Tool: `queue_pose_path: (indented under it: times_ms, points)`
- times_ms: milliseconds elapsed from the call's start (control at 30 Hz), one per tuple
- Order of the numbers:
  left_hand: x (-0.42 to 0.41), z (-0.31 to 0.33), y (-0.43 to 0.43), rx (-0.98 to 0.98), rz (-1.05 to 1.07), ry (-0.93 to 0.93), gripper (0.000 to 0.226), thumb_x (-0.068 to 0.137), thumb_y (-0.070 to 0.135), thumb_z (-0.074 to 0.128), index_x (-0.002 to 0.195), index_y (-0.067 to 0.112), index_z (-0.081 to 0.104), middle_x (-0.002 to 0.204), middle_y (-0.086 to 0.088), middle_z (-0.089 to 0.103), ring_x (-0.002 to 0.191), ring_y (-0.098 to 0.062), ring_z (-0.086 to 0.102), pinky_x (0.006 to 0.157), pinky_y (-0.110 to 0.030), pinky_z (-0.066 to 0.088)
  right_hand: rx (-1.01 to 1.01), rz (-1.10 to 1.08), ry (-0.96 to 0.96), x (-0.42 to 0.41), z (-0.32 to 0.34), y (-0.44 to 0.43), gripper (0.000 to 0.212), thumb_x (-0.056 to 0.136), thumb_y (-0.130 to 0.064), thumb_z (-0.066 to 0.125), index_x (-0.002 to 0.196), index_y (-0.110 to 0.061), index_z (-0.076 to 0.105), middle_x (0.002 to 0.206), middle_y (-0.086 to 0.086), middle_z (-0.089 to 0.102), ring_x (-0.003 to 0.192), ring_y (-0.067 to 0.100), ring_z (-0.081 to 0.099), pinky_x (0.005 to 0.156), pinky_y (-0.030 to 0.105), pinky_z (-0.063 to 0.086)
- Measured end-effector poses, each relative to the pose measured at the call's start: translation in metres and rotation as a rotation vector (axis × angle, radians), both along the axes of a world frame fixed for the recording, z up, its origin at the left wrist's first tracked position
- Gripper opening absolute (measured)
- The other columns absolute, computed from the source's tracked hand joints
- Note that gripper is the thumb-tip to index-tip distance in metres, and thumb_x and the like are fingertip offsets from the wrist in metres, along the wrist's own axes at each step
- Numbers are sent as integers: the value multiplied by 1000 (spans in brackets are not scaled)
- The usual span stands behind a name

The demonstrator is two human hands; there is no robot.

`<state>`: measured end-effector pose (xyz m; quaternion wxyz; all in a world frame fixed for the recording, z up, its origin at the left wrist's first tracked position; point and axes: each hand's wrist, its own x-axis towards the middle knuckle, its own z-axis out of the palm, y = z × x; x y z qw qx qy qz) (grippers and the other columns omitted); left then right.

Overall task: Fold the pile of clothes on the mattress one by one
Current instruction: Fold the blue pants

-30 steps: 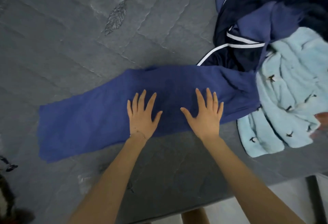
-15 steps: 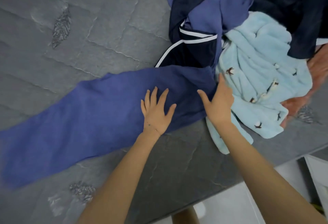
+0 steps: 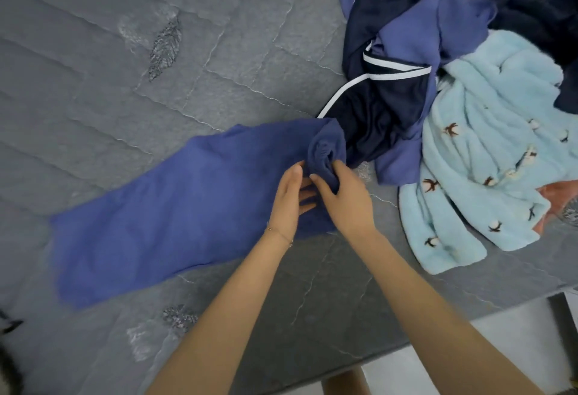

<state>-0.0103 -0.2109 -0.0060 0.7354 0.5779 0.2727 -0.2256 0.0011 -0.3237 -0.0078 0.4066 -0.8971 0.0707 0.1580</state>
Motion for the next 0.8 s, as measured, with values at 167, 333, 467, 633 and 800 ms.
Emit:
queue_pose_path:
  times_ms: [167,333,467,633,800]
  points:
    - [-27,-3,83,-40,221,116,62,82,63,46,126,19,55,112,-4,68,94,-18,69,76,-34,57,183,42,157,-24,11,76,20,99,-35,49,106,-18,57,87,-7,65,80,9,60,65,26,43]
    - [-62,-9,167,-98,164,120,55,81,62,55,120,23,61,117,1,69,109,-16,64,86,-33,55,409,213,361,-58,15,154,43,105,-24,34,148,-18,34,149,0,43,134,12,41,110,22,31]
    - [-86,-14,210,100,233,118,36,94,24,60,124,5,56,119,-15,65,113,-29,61,94,-40,52,472,281,416,-84,12,196,45,105,-18,33,150,-17,28,146,2,45,130,15,48,110,28,36]
    - [-111,-8,253,343,374,19,17,98,10,51,114,10,57,107,-2,64,99,-14,62,88,-29,52,252,252,141,-96,6,212,41,98,-4,45,139,-9,44,132,5,54,111,16,54,99,33,45]
    - [-138,-7,328,609,382,-67,16,98,13,52,82,18,53,78,1,53,75,-8,53,74,-29,48,-188,419,-2,-84,-10,205,55,94,-16,57,146,-17,40,154,12,30,142,32,24,118,36,16]
